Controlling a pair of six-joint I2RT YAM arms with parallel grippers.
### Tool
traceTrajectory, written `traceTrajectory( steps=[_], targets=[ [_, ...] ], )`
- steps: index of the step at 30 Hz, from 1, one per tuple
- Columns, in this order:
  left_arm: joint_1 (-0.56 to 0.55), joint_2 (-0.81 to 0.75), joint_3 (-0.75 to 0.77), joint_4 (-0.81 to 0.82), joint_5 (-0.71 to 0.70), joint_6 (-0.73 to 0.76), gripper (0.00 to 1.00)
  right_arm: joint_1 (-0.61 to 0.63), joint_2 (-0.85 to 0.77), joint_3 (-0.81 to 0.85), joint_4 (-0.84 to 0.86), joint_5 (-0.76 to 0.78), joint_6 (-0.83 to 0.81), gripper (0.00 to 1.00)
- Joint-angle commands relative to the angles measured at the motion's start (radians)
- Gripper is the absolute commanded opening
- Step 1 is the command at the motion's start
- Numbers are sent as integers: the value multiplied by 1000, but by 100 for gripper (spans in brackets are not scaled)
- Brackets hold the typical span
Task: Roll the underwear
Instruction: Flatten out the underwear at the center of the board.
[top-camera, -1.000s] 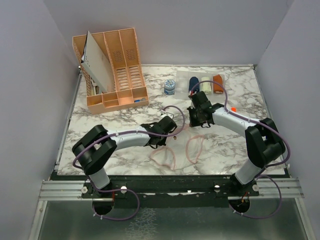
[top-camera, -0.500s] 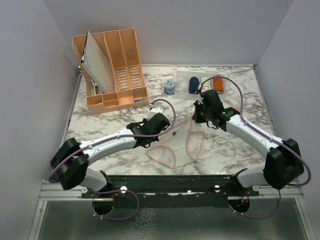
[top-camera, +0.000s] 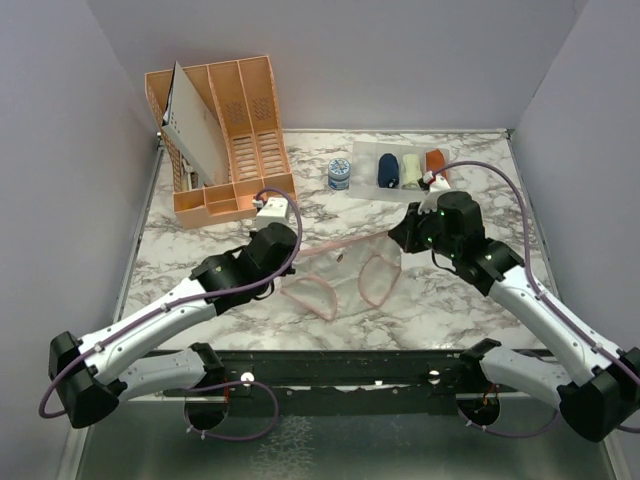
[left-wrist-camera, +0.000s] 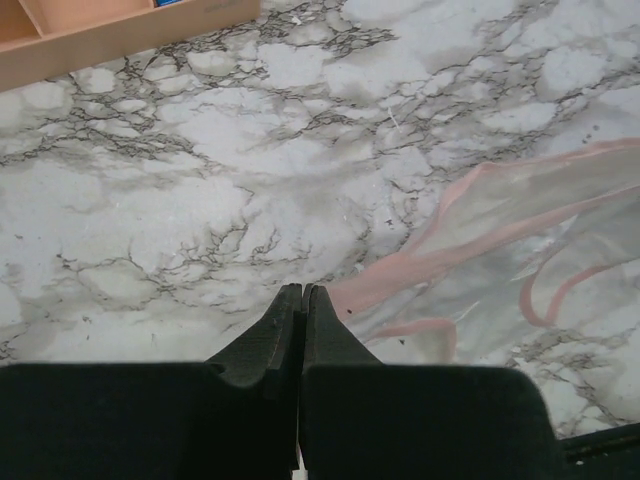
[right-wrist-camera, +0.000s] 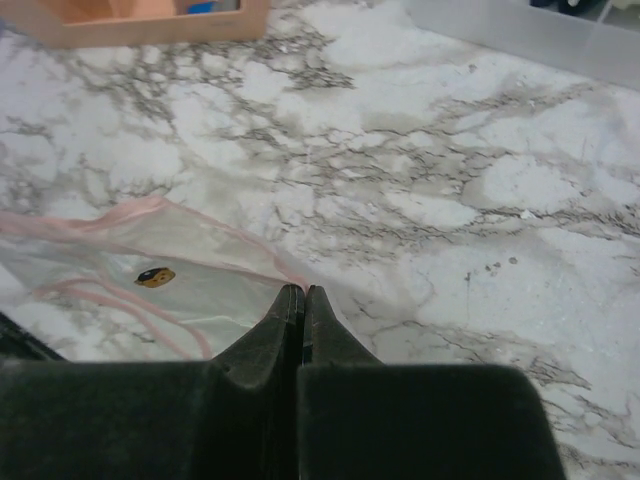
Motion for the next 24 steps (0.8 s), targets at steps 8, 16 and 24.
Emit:
traceTrajectory(
  steps=[8,16,24],
  targets=[
    [2,-158,84,-116,277,0,0,-2,-186,49,-99,-444,10,1],
    [2,-249,191,-251,404,-66,0,-2,-310,92,-200,-654,43,1],
    [2,-168,255,-404,328,-106,0,-3,-240,121,-273,-493,72,1]
  ],
)
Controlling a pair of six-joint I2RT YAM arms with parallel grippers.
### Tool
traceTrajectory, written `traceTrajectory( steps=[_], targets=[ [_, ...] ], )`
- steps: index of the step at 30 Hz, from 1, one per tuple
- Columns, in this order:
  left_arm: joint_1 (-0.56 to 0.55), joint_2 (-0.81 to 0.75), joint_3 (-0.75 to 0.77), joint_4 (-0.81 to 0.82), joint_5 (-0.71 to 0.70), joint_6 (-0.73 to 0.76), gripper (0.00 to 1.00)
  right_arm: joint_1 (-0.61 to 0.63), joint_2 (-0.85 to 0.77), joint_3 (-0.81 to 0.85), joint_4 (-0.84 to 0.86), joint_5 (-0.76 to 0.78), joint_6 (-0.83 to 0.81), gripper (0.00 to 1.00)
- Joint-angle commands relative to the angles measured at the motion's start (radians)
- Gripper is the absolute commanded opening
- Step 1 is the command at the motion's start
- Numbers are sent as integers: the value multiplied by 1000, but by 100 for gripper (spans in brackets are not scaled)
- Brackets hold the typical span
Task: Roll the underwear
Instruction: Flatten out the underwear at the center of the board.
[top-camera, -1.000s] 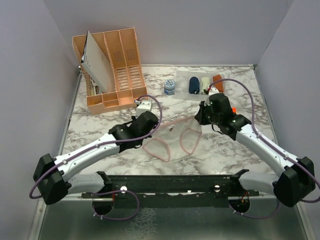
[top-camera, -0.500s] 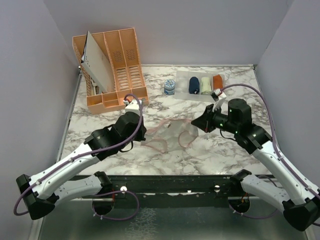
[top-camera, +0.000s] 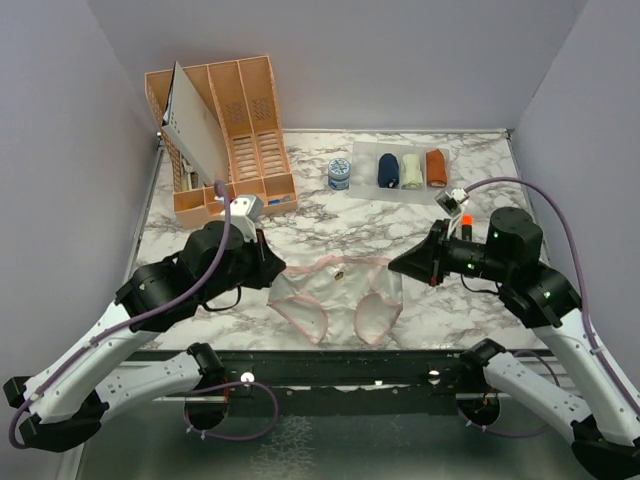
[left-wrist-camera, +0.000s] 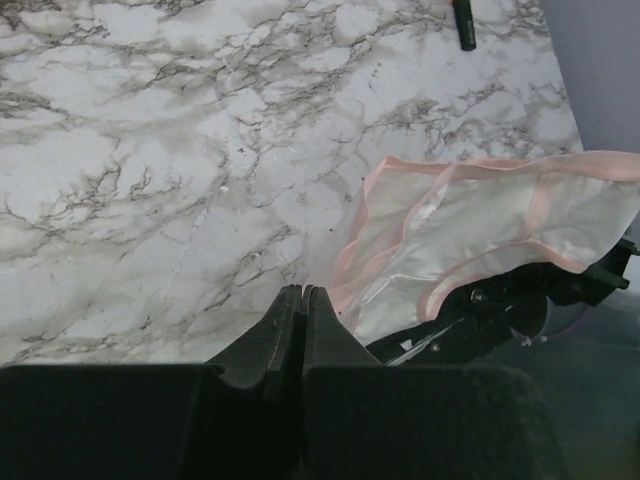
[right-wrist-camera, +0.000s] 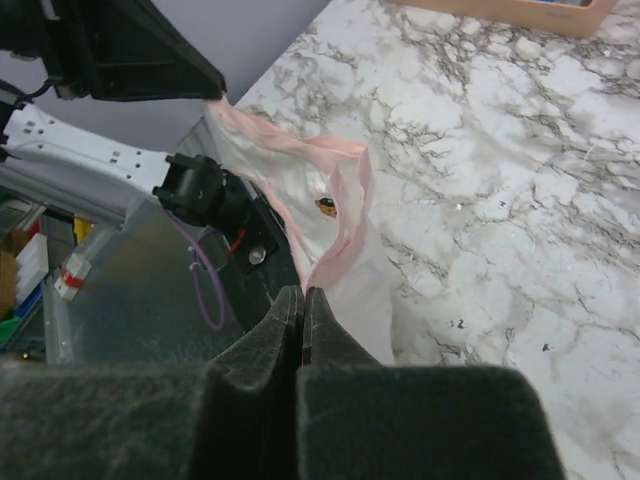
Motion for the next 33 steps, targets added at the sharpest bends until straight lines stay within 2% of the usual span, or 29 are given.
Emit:
traceTrajectory(
  steps=[1,5,9,12,15,21,22,23,24,25,26,28,30,33],
  targets=[
    [2,116,5,-114,-72,-36,0,-3,138,11,-83,172,28,1],
    [12,281,-68,2,-233,-17,0,-4,395,1,-42,395,32,1],
    [114,469,-122,166,-276,33,0,-4,616,-12,99,545,9,1],
    [165,543,-175,334,-286,72,0,-5,749,17,172,597,-22,1],
    [203,584,-205,450,-291,103,0,-5,848,70,190,627,-42,1],
    [276,636,-204,518,-264,181,0,-7,945,126,197,722,-64,2],
    [282,649,-200,518,-263,194,5,-6,958,132,195,736,-71,7],
    [289,663,-194,518,-263,205,12,-7,970,141,193,748,-81,18],
    [297,677,-188,515,-261,215,23,-6,979,149,189,760,-92,35],
    [304,691,-181,503,-269,220,32,-6,979,150,198,770,-99,47],
    [310,702,-168,488,-289,214,42,-6,973,148,209,785,-101,54],
    [323,706,-154,458,-322,205,63,-7,950,147,222,823,-102,63],
    [335,690,-148,443,-338,198,77,-7,920,151,222,844,-105,64],
    [344,646,-143,439,-301,213,81,-7,868,130,250,755,-100,64]
  ],
)
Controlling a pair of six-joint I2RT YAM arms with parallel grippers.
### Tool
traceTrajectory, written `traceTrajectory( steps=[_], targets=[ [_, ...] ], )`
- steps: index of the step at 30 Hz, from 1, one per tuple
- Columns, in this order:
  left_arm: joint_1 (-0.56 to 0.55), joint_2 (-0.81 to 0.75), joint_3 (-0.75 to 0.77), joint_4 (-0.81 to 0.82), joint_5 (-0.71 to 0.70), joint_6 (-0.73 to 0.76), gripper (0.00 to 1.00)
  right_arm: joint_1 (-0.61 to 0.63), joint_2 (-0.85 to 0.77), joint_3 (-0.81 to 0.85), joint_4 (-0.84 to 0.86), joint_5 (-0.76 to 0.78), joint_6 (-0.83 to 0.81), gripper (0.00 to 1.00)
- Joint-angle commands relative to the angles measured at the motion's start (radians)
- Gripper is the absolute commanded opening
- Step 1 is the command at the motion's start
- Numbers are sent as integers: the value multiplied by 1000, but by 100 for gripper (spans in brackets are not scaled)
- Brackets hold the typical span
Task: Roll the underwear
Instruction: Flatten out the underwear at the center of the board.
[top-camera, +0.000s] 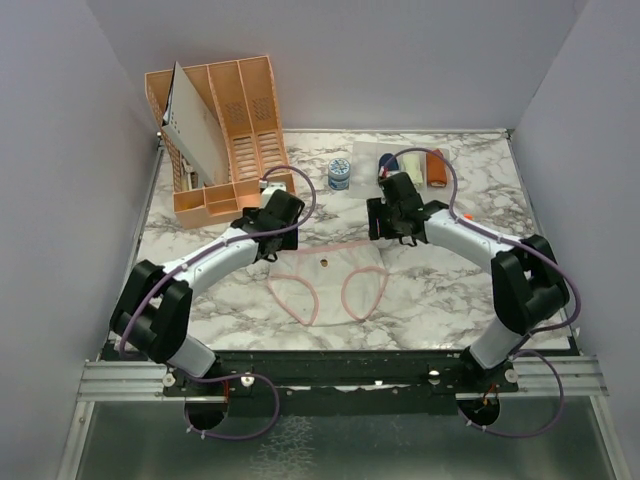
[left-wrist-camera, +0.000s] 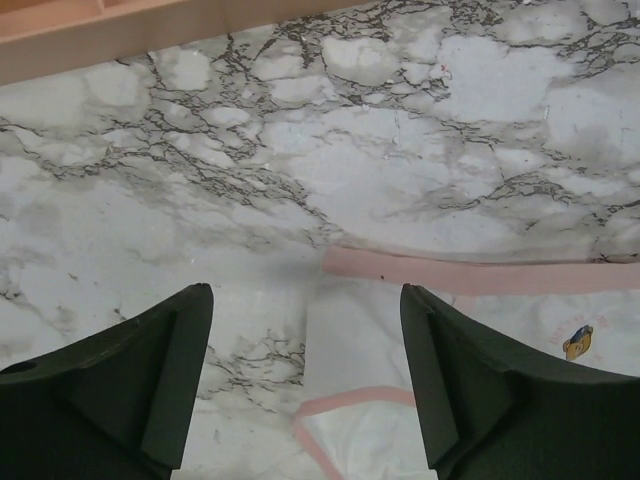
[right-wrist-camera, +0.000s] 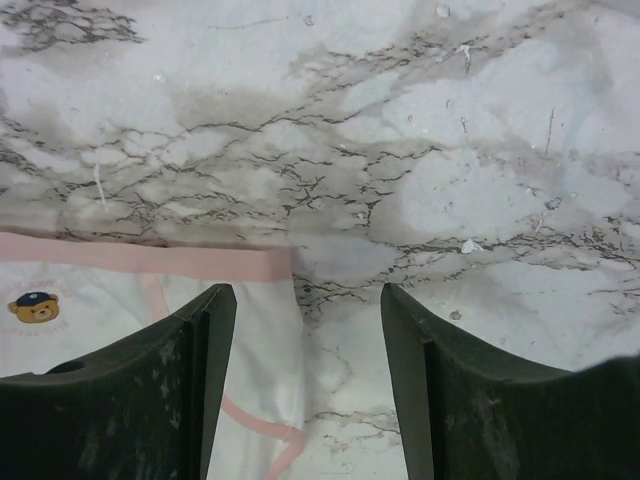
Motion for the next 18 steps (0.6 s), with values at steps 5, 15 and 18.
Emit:
traceTrajectory(
  steps=[5,15,18],
  targets=[
    [17,-148,-2,60,265,51,82,-5,-120,-76,150,-382,52,57],
    [19,-23,-110,188,463,-25,81,-5,45,-84,102,-320,118,43],
    [22,19,-137,192,400,-52,80,-5,70,-98,67,-227,95,42]
  ],
)
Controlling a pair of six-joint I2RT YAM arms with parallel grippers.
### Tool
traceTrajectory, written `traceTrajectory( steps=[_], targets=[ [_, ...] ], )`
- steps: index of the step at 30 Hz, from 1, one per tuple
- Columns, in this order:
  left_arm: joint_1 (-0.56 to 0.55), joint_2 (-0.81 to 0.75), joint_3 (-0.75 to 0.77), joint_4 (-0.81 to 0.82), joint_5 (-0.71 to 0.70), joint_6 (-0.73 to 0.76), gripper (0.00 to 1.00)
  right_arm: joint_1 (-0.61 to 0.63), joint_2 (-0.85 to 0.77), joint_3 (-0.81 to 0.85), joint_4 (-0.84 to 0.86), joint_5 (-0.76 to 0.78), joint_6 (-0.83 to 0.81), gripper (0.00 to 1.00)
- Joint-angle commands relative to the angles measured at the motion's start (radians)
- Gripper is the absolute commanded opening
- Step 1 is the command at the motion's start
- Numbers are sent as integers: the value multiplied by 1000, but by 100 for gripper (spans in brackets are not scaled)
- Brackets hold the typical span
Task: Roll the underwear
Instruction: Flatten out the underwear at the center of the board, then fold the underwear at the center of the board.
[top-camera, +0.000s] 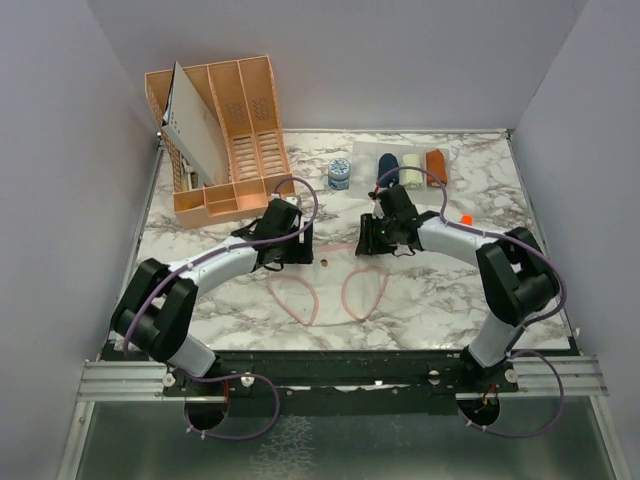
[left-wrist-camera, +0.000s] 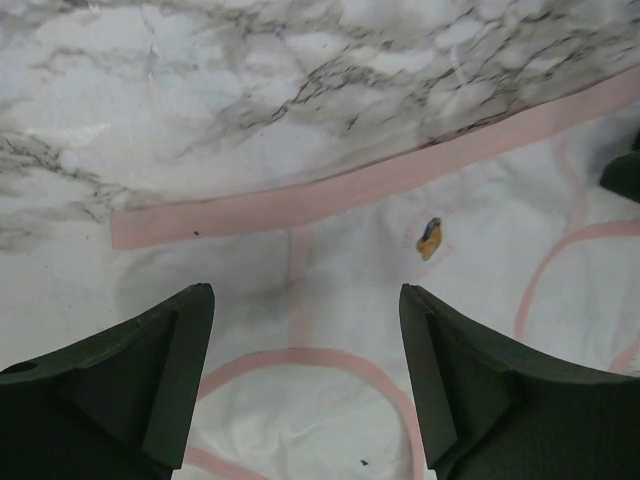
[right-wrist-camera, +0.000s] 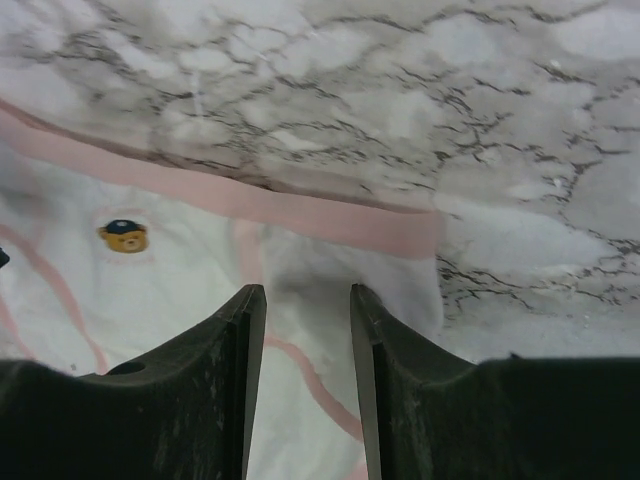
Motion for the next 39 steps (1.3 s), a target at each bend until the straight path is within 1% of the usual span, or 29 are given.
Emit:
traceTrajectory(
  steps=[1,5,9,11,13,17,20,23,25,29,31,34,39],
  targets=[
    [5,63,-53,16,-46,-56,79,-4,34,-20,-71,165,-7,42],
    [5,92,-75,19,-92,-61,79,-3,15,-39,-98,264,-21,42],
    [5,99,-80,14,-105,-59,79,-4,-6,-32,-119,273,-45,41],
    [5,84,-79,25,-79,-48,79,-3,-27,-32,-107,222,-63,42],
    [5,53,-76,38,-38,-34,79,-4,-72,-51,-68,139,-66,45],
    [5,-44,-74,63,56,-20,81,-4,-195,-129,58,-36,-33,48],
    [5,-128,-81,42,31,-36,83,-3,-237,-172,112,-142,12,48],
    [5,-192,-100,-1,-19,-67,85,3,-223,-185,110,-188,36,46],
    [5,-213,-126,-14,-20,-88,86,4,-193,-184,90,-155,36,45],
    [5,-232,-186,-19,-28,-123,86,4,-144,-169,7,22,37,44],
    [5,-247,-204,-39,-28,-129,86,4,-135,-174,-13,86,48,44],
    [5,-286,-234,-60,-60,-154,86,4,-122,-186,-22,120,39,45],
    [5,-334,-261,-84,-101,-197,89,4,-85,-148,-109,224,4,45]
  ],
)
